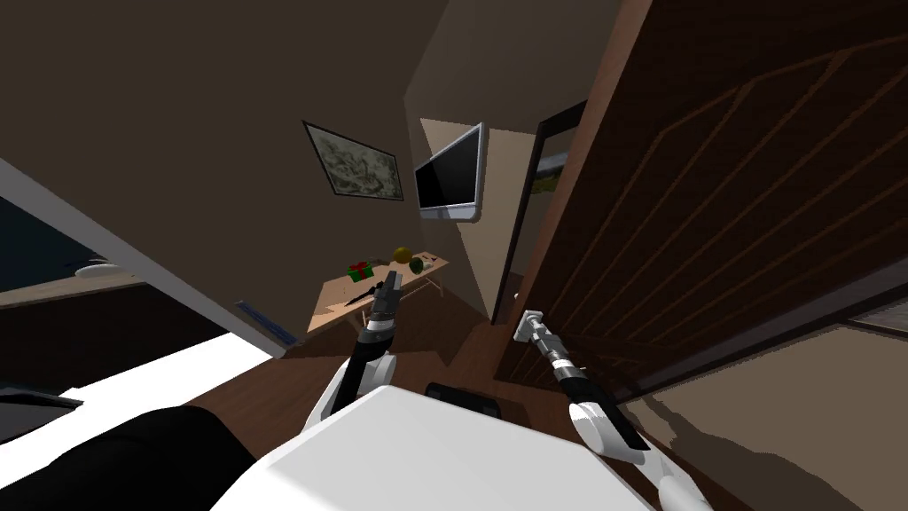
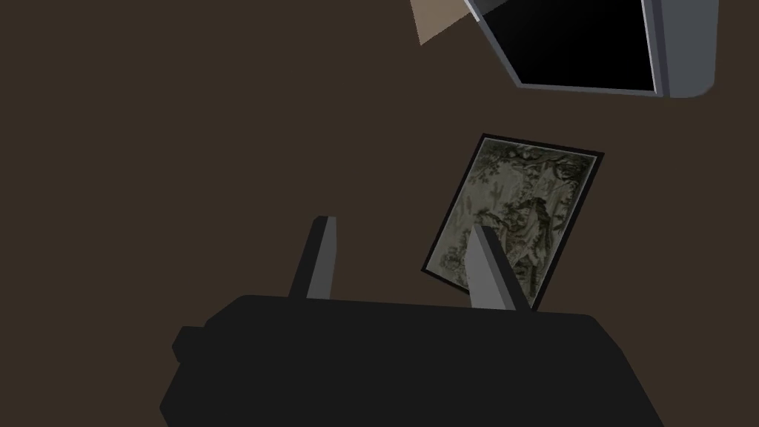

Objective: Pull the door open

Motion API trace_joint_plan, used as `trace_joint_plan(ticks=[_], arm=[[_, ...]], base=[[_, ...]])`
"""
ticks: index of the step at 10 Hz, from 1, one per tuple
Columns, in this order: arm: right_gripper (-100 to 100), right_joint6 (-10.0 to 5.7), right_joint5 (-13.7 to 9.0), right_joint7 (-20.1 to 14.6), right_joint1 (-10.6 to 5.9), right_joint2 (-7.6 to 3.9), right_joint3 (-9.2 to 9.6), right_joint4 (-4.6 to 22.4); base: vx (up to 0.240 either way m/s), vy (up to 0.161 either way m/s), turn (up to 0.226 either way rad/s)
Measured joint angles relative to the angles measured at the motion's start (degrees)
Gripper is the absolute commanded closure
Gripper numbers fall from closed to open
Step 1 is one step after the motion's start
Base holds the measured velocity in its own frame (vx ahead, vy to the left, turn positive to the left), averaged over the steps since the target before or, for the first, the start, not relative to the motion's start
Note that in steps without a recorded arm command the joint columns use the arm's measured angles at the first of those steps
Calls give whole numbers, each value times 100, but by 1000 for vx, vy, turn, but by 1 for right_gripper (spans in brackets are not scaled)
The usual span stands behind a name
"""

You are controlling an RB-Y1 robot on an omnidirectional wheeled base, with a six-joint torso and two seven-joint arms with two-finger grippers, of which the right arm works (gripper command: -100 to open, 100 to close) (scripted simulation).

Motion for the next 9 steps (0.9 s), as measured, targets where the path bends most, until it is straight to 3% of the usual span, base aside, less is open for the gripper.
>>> trace_joint_plan(ticks=[9], arm=[[100, -449, 184, -521, 101, -509, 432, -63]], base=[[-202, -92, 125]])
